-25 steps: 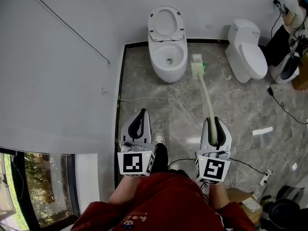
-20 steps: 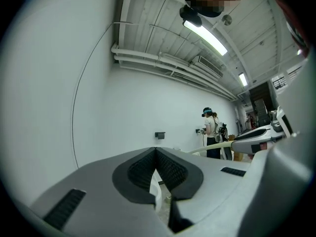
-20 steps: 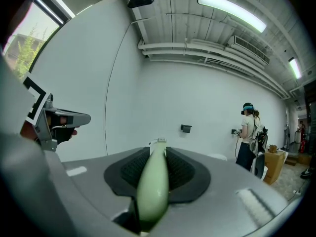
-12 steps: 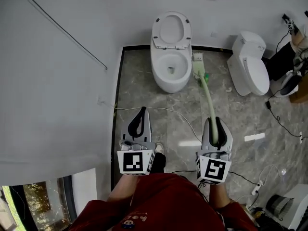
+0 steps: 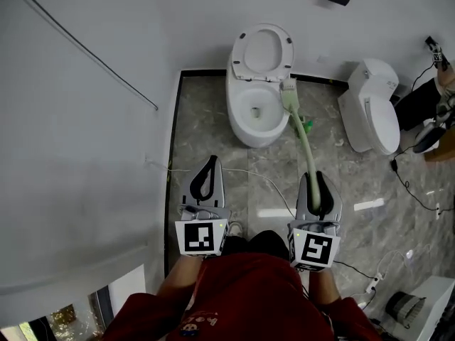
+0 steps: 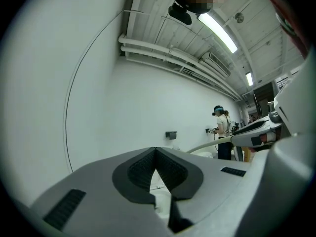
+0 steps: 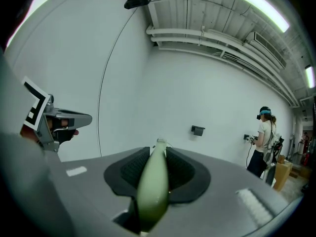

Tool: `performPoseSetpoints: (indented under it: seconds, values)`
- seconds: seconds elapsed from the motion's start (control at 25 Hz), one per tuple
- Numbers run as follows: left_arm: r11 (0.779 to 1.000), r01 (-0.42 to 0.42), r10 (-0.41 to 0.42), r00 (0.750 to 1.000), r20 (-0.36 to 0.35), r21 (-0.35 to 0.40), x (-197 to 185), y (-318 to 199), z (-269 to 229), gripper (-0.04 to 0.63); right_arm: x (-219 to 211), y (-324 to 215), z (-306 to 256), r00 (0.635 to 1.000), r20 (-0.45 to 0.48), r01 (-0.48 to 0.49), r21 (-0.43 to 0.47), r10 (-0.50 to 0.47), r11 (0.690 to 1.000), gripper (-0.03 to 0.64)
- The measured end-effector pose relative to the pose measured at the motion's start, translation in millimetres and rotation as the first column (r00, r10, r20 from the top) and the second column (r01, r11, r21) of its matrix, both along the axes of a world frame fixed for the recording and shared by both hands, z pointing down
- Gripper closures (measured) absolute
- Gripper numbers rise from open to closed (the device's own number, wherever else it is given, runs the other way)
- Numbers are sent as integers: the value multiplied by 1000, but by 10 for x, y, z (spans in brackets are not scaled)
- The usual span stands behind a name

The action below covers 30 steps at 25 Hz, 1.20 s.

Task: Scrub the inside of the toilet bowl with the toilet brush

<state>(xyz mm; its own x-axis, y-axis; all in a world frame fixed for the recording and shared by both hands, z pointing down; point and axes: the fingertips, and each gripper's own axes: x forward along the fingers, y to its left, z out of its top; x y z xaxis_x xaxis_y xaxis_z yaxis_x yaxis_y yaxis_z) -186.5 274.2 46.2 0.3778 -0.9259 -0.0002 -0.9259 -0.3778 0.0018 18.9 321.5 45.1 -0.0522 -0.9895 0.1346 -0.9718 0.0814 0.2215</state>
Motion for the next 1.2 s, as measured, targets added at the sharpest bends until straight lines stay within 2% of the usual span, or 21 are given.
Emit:
performPoseSetpoints:
  seconds: [0.28, 0.4, 0.52, 0.72, 0.96, 1.2]
  values:
    - [1000, 0, 0, 1000, 14, 11, 56, -439, 15, 589, 81, -475, 83, 999, 47, -13, 25, 12, 1000, 503]
    - [1000, -3, 3, 1000, 1, 7, 173, -721, 48, 589, 156, -770, 119, 999, 35, 2, 22, -2, 1000, 503]
    - [1000, -13, 13, 1000, -7, 21, 346, -1042, 5, 589, 290, -1099, 136, 999, 39, 5, 14, -5, 1000, 503]
    - [999, -20, 19, 999, 45, 35, 759, -1672, -96, 589, 682, -1736, 116, 996, 87, -14, 9, 13, 1000, 503]
    - [997, -51, 49, 998, 30, 61, 1349, -2411, -147, 589, 1192, -2501, 250, 993, 117, 0, -38, 5, 999, 503]
    - [1000, -19, 18, 997, 69, 23, 1621, -2925, 132, 589, 1405, -3055, 609, 989, 145, 49, -107, -34, 993, 503]
